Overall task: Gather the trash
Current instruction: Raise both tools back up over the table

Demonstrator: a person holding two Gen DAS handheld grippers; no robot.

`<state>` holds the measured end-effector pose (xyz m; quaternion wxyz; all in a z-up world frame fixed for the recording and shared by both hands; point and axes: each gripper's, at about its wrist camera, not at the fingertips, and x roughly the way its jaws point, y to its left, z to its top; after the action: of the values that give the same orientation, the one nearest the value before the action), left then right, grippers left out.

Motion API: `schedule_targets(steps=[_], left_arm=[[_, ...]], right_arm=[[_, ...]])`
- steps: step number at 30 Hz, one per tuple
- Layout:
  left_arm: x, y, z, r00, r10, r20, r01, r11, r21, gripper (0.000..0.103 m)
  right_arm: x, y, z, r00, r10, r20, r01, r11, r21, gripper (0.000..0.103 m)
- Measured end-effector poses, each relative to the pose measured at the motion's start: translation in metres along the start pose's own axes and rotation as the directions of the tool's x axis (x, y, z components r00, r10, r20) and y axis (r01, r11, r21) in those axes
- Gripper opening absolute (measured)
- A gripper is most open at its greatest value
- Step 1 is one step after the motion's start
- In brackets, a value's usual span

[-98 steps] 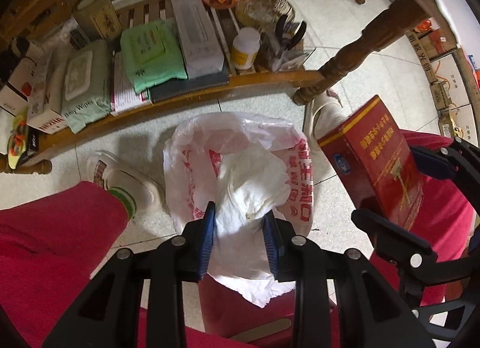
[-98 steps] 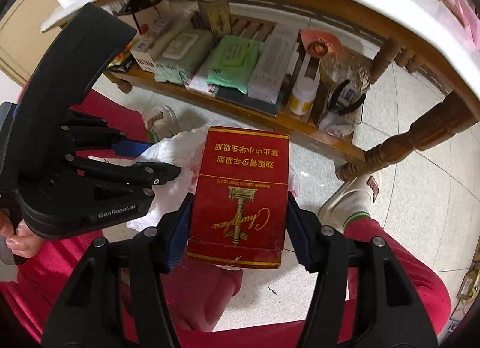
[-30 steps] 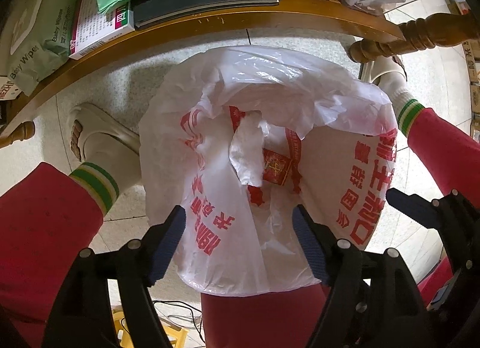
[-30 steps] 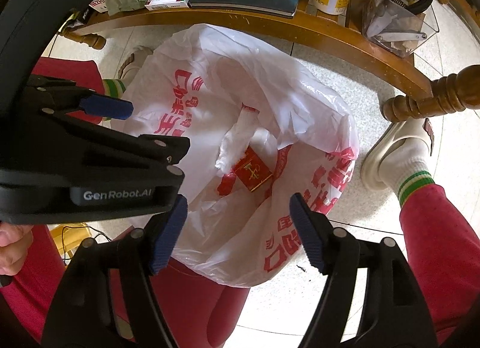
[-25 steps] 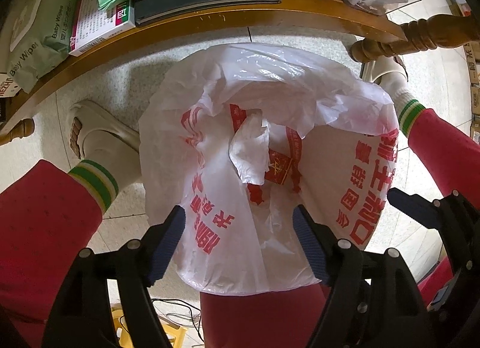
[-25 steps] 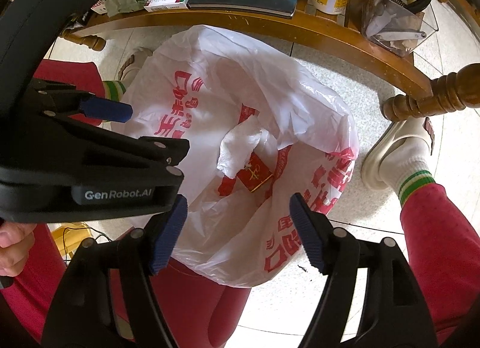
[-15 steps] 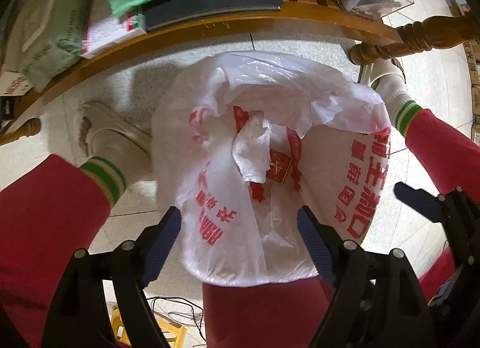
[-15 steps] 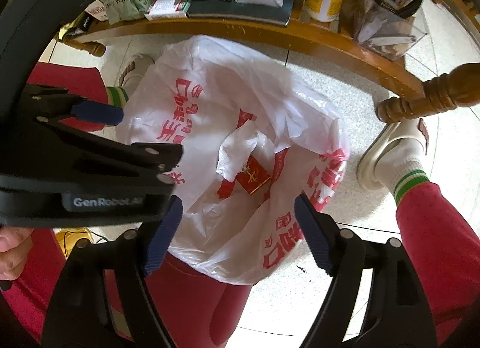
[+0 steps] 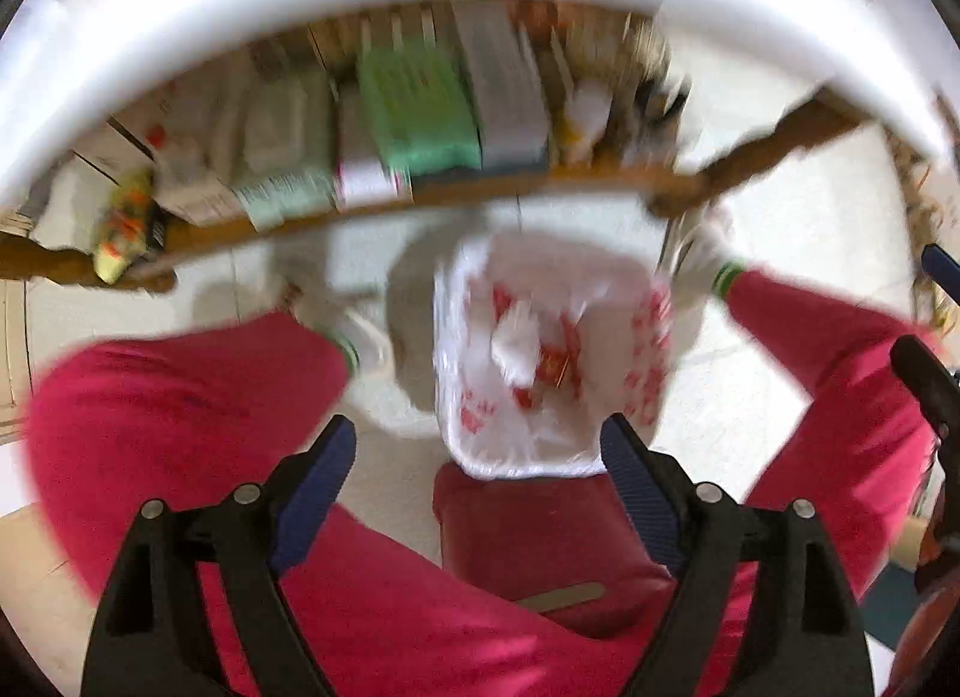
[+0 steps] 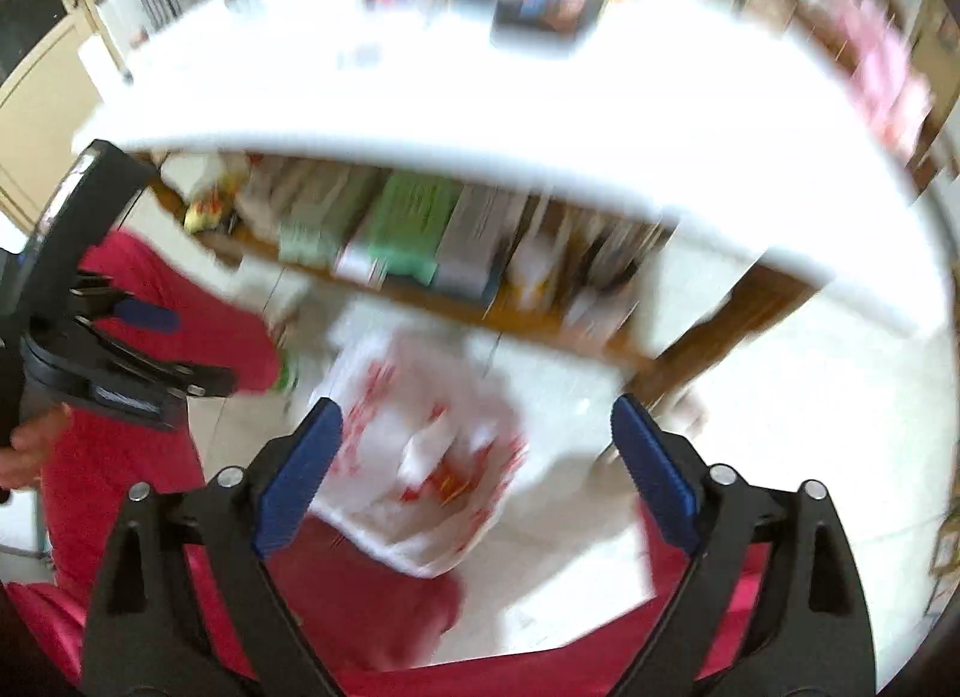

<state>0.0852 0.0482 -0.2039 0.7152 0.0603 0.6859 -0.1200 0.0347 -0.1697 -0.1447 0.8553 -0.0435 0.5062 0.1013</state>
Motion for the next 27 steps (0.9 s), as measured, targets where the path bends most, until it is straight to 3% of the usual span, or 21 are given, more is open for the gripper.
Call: schedule_targets(steps=[4,8,12,18,27], left_arm=[[-0.090,0.008,0.024,0.989,-0.054,0.134,0.057,0.998,-0.019,0.090],[-0.167,0.006,0.049,0.972,-0.023,0.234,0.022,1.000,0.007,0.095],[-0.228,0.002,0.074,0.955,-0.016,0.295,0.014,1.000,0.007,0.095],[-0.274,-0.003,0.109,0.947,-0.009,0.322,0.015,1.000,-0.017,0.095],[-0.279,-0.010,0.166,0.946,-0.002,0.325,0.026,0.997,-0.069,0.095]], right_arm=[[-0.066,-0.016,0.039,0.991,-0.026,0.130,0.029,0.999,-0.019,0.094],[-0.128,-0.033,0.076,0.968,-0.010,0.251,0.016,1.000,-0.021,0.096],[-0.164,-0.050,0.107,0.952,-0.011,0.305,0.009,1.000,0.008,0.096],[-0.200,-0.079,0.153,0.922,0.036,0.385,-0.058,0.997,0.047,0.096],[-0.200,-0.117,0.219,0.904,-0.008,0.427,-0.008,0.999,0.035,0.096]])
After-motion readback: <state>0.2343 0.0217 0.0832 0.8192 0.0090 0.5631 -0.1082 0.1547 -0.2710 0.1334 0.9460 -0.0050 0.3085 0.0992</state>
